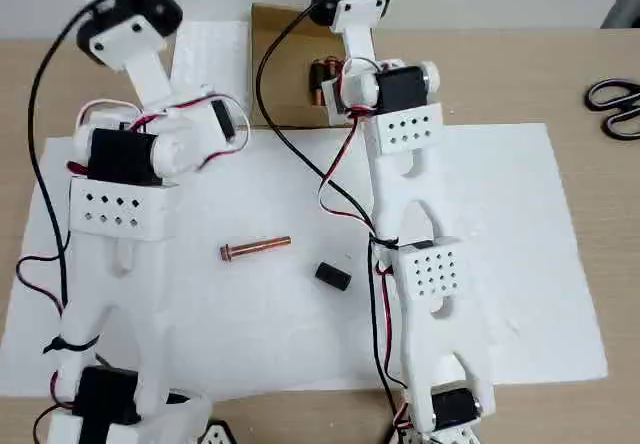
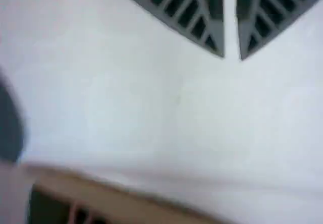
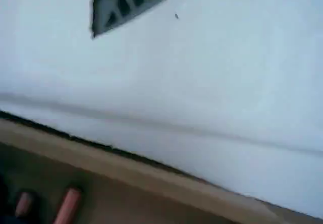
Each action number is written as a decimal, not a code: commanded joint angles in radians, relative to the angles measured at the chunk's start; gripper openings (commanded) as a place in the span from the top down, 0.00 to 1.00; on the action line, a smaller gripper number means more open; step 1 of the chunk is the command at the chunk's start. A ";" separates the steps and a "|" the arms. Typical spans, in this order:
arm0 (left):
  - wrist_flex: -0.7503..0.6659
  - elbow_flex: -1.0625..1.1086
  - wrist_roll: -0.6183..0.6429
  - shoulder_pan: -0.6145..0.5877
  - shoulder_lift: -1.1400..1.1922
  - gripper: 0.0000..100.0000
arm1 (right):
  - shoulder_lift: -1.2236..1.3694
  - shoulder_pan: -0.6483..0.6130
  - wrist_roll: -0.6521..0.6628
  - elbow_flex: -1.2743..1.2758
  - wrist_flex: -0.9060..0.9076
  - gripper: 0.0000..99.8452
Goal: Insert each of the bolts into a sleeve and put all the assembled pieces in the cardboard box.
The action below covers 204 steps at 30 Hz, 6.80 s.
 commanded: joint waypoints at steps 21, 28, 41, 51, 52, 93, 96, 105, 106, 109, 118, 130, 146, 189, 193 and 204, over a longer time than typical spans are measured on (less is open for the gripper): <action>0.209 -0.039 -0.074 -0.006 -0.049 0.99 | -1.115 -0.179 0.405 1.567 0.012 0.78; 0.209 -0.039 -0.074 -0.006 -0.049 0.99 | -1.237 -0.263 0.422 1.783 -0.015 0.78; 0.209 0.013 -0.072 -0.046 -0.196 0.99 | -1.171 -0.286 0.422 1.989 -0.269 0.78; 0.207 0.245 -0.077 -0.072 -0.514 0.99 | -1.032 -0.291 0.422 1.990 -0.406 0.78; 0.207 0.266 -0.077 -0.072 -0.528 0.99 | -1.020 -0.291 0.423 1.990 -0.417 0.78; 0.207 0.328 -0.074 -0.072 -0.594 0.99 | -0.865 -0.288 0.502 2.107 -0.616 0.96; 0.207 0.328 -0.074 -0.072 -0.594 0.99 | -0.865 -0.286 0.502 2.099 -0.585 0.96; 0.204 0.321 -0.075 -0.064 -0.594 0.99 | -0.866 -0.251 0.494 1.875 -0.358 0.99; 0.204 0.321 -0.077 -0.064 -0.594 0.99 | -0.866 -0.237 0.494 1.852 -0.348 0.99; 0.204 0.320 -0.077 -0.066 -0.595 0.99 | -0.866 -0.193 0.493 1.788 -0.306 0.99; 0.204 0.242 -0.074 -0.064 -0.594 0.99 | -0.901 -0.156 0.466 1.662 -0.200 0.99; 0.203 0.234 -0.074 -0.069 -0.434 0.99 | -1.142 0.033 0.353 1.585 -0.071 1.00; 0.207 0.234 -0.071 -0.014 -0.014 0.99 | -1.455 0.263 0.330 1.795 -0.028 1.00; 0.161 0.272 0.535 0.008 0.473 0.86 | -1.821 0.544 0.408 2.042 -0.010 1.00; 0.120 0.271 0.535 0.009 0.542 0.86 | -1.816 0.542 0.408 2.044 -0.010 1.00; 0.166 0.153 0.534 0.018 0.540 0.86 | -1.813 0.542 0.408 2.044 -0.016 1.00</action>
